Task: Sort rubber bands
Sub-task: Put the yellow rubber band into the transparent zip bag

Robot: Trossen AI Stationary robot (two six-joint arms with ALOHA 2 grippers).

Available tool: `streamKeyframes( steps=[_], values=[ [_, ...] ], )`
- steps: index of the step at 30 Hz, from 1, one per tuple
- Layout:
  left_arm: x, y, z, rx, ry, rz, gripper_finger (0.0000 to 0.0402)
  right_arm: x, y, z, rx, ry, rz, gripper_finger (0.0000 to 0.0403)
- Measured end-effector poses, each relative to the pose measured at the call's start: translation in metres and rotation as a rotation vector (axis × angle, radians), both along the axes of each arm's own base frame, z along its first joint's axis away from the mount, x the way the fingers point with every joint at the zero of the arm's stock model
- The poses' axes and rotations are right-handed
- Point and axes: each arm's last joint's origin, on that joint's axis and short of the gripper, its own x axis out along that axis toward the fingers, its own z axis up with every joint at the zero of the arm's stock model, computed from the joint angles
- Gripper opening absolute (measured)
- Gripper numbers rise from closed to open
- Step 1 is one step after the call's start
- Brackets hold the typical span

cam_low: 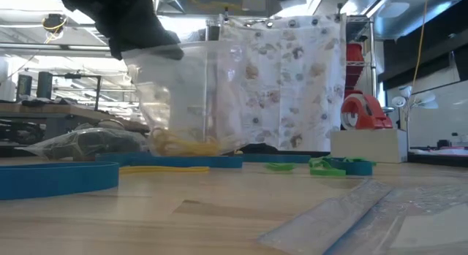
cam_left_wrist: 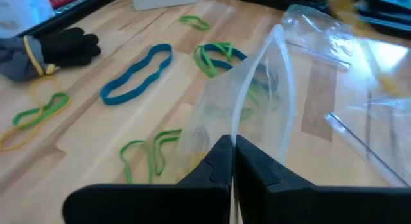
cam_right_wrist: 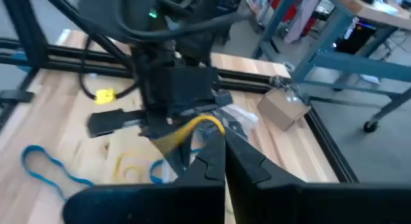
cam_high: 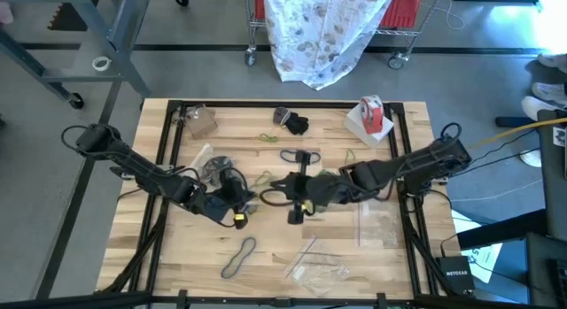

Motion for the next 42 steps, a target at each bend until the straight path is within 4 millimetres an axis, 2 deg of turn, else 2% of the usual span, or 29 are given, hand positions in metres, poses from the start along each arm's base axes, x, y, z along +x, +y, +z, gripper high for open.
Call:
streamKeyframes(
  steps=[9, 21, 25, 30, 36, 42],
  values=[
    [0.003, 0.003, 0.002, -0.017, -0.031, 0.016, 0.0001, 0.010, -0.016, -0.010, -0.001, 0.033, -0.037, 0.0001],
    [0.005, 0.006, 0.003, -0.020, -0.040, 0.026, 0.0001, 0.015, -0.013, -0.020, -0.036, 0.087, 0.005, 0.0001],
    [0.004, 0.006, 0.002, 0.007, -0.021, 0.014, 0.0001, 0.013, -0.015, -0.029, -0.131, 0.174, -0.013, 0.0001],
    [0.003, 0.007, 0.000, 0.018, 0.006, 0.016, 0.0001, 0.010, -0.017, -0.023, -0.191, 0.169, -0.007, 0.0001],
    [0.003, 0.009, -0.001, 0.022, 0.016, 0.026, 0.0001, 0.002, -0.018, -0.012, -0.170, 0.142, 0.021, 0.0001],
    [0.005, 0.015, -0.001, 0.030, 0.023, 0.044, 0.0001, 0.001, -0.017, -0.014, -0.160, 0.179, 0.063, 0.0001]
  ],
)
